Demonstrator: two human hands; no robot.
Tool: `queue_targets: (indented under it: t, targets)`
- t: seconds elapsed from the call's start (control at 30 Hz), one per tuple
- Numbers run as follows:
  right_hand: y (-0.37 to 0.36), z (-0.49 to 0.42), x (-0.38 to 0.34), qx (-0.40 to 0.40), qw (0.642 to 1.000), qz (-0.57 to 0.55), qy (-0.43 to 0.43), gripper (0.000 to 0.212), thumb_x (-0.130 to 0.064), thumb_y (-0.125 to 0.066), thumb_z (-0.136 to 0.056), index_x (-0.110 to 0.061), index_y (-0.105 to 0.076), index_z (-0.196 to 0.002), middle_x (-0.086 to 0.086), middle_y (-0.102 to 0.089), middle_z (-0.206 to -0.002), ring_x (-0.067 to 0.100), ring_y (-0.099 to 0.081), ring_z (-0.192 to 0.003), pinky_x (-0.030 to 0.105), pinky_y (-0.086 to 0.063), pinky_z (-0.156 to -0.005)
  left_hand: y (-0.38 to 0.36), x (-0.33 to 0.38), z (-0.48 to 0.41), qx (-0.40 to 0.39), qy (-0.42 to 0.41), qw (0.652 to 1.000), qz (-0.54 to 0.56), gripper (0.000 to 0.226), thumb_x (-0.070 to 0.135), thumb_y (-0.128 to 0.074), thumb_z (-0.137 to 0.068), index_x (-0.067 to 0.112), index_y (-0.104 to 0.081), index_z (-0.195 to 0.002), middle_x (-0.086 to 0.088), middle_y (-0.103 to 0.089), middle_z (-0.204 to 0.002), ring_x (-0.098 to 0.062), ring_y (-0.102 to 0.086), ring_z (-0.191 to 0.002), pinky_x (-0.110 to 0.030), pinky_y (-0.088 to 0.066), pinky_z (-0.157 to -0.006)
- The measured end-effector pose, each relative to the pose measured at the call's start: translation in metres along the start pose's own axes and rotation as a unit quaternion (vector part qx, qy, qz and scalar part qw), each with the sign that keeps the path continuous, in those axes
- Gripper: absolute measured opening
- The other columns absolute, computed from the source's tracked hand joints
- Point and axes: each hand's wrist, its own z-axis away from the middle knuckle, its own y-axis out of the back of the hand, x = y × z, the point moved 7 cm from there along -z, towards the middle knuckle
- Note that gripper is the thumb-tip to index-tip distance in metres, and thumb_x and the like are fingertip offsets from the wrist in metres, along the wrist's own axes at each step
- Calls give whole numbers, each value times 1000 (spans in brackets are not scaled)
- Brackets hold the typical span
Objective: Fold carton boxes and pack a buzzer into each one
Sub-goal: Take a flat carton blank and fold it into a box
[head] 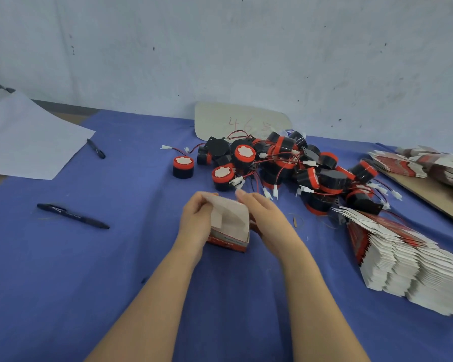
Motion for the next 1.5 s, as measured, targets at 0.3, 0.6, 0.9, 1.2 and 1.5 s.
queue_targets:
  t: [0.3, 0.6, 0.9, 1.2, 1.5]
  targets:
    - [7, 2, -11, 61, 992, 58, 96, 37, -51, -52, -92, -24, -58, -69, -16, -51, -57, -2, -44, -53, 16, -37, -53, 0, 3, -1, 14, -33, 999, -34, 25, 11, -42, -97, 31, -58, -94, 10, -64, -98, -6, -61, -88, -16, -49, -62]
    - [37, 19, -21, 328, 930, -7, 167, 25, -27, -55, -96, -9, -63, -81, 9, -59, -86, 12, -51, -74, 29, -42, -66, -32, 3, 10, -91, 41, 989, 112, 75, 67, -45, -80, 14, -51, -133, -1, -61, -129, -17, -56, -120, -40, -42, -106]
    - [1, 7, -10, 199, 974, -104, 26, 57, -49, -44, -96, -4, -52, -61, 1, -51, -54, 12, -49, -51, 25, -47, -53, -7, 5, 4, 14, 86, 941, 327, 72, 72, -34, -86, 18, -58, -127, -7, -68, -119, -27, -66, -106, -44, -56, -85]
    - [-19, 6, 13, 31, 993, -78, -86, 29, -3, -44, -93, -17, -66, -81, -2, -68, -66, 14, -61, -66, 21, -50, -58, -7, 8, 1, -43, 90, 956, 277, 63, 75, -32, -85, 27, -68, -104, 2, -75, -95, -17, -72, -84, -37, -57, -72]
    - [14, 10, -9, 231, 953, 167, 103, 27, 4, -49, -85, -17, -61, -95, -2, -63, -93, 8, -56, -78, 14, -43, -63, -9, 11, 5, -43, 100, 972, 208, 69, 78, -47, -68, 24, -66, -107, -1, -75, -94, -24, -71, -92, -57, -53, -88]
